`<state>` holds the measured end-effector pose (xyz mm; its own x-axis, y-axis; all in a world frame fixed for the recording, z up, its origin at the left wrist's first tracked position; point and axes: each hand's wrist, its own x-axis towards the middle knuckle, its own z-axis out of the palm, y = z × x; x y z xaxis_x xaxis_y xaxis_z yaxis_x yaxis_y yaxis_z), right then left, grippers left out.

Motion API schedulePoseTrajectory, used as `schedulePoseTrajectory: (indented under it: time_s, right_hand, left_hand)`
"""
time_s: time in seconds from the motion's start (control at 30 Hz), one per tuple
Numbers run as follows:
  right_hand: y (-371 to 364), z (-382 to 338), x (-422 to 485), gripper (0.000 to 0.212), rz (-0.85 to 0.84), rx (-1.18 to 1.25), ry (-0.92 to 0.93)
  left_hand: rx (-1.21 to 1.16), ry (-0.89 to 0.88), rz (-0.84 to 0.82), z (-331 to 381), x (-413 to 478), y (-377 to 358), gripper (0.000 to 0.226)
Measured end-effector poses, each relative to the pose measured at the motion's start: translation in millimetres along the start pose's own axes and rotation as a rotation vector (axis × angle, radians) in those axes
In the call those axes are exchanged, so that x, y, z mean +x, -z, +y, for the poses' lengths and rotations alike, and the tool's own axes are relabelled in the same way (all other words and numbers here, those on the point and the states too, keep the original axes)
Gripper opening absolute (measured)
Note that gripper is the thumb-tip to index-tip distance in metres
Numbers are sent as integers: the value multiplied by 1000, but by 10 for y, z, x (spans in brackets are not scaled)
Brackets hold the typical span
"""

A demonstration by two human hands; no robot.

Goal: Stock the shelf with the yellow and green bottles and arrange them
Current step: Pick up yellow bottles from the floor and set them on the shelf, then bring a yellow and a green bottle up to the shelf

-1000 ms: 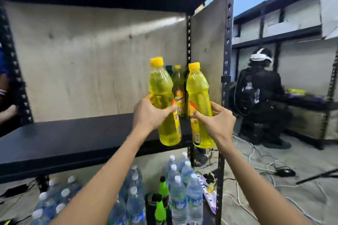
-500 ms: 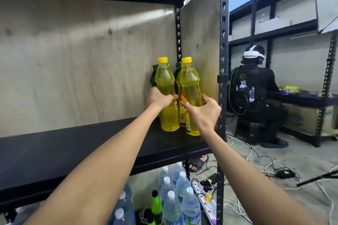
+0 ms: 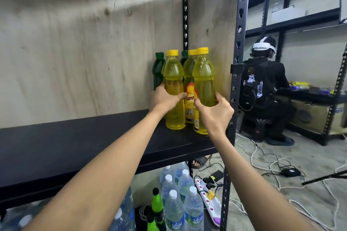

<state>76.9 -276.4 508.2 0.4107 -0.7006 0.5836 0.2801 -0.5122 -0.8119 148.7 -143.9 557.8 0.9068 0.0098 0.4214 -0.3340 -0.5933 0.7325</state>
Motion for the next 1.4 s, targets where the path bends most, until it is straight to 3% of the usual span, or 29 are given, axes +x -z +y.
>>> schedulePoseTrajectory:
  time_s: [0.23, 0.37, 0.5, 0.63, 0.73, 0.87, 0.97, 1.2, 1.4]
  right_hand:
    - [204, -138, -186, 81, -25, -83, -26]
    - [454, -267, -609, 65, -39, -65, -7]
    - [654, -276, -1256, 46, -240, 12, -73]
    - [684, -143, -2121, 32, -496, 10, -131]
    - [640, -14, -2878, 23, -795, -86, -175]
    - [572, 129, -3849, 22, -1191, -180, -248]
    - [538, 263, -4449, 22, -1384, -283, -246]
    - [319, 624, -5326, 42, -1580, -456, -106]
    - [-287, 806, -5781, 63, -1687, -561, 130]
  left_hand:
    - [-4, 38, -163, -135, -246, 186, 92]
    - [-79, -46, -138, -386, -809, 594, 75]
    - [-253, -104, -80, -812, -1670, 1181, 48]
    - [-249, -42, 54, -1434, -2728, 1645, 38]
    - [-161, 141, 59, -2020, -3477, 1850, 31]
    - [-139, 537, 66, -2924, -4184, 1988, 21]
    - [-157, 849, 93, -3572, -4599, 2040, 16]
    - [-295, 1392, 164, -4644, -5404, 1734, 13]
    - [-336, 1596, 227, -5185, -5610, 1528, 42]
